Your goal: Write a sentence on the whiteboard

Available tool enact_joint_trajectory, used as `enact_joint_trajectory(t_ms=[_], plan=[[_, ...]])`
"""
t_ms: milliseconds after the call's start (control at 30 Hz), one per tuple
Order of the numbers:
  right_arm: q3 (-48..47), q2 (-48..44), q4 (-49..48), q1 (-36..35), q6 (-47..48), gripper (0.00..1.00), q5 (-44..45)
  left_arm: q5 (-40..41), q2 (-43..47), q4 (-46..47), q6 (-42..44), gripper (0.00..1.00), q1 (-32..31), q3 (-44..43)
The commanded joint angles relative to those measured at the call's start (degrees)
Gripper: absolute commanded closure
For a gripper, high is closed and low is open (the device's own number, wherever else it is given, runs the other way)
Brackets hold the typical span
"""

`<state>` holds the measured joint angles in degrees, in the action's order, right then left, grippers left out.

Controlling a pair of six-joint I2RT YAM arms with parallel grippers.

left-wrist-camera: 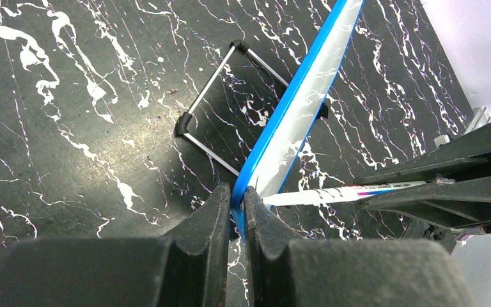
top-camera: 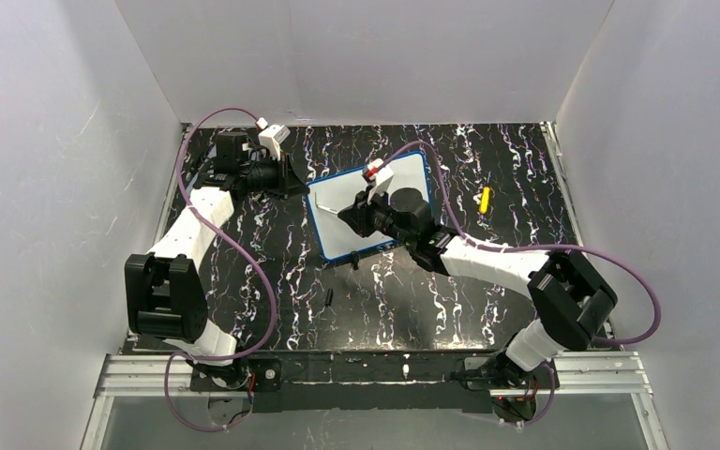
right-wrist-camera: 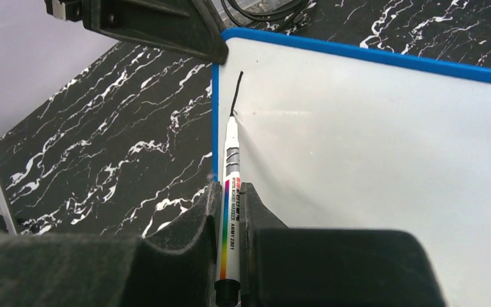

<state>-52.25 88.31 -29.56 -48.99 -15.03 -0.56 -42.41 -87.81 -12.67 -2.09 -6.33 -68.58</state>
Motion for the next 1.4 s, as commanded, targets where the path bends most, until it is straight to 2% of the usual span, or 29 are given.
enact_joint_trajectory(t_ms=[0,133,467,900,1367], plan=[[0.9,-2.5,0.2,-0.3,0.9,0.99,2.7,-0.4,2.2,-0.9,0.5,1.0,-0.5,0.8],[1.2,-3.5,-0.6,-0.6,0.7,0.99,1.8,-0.5,2.3,-0.9,0.4,1.0,-0.4,0.9],[1.5,-4.2,-10.5,-0.6,-1.1,0.99,-1.3,-0.4,2.4,-0.8,0.4,1.0,-0.5,0.9],[-1.4,0.0,-9.3,-0.6,0.2,0.99,3.9,-0.8,2.5,-0.8,0.3,1.0,-0.4,0.8],[-0.6,0.2,-8.2,-0.6,0.5,0.99,8.0,-1.0,2.8,-0.6,0.4,1.0,-0.4,0.9]])
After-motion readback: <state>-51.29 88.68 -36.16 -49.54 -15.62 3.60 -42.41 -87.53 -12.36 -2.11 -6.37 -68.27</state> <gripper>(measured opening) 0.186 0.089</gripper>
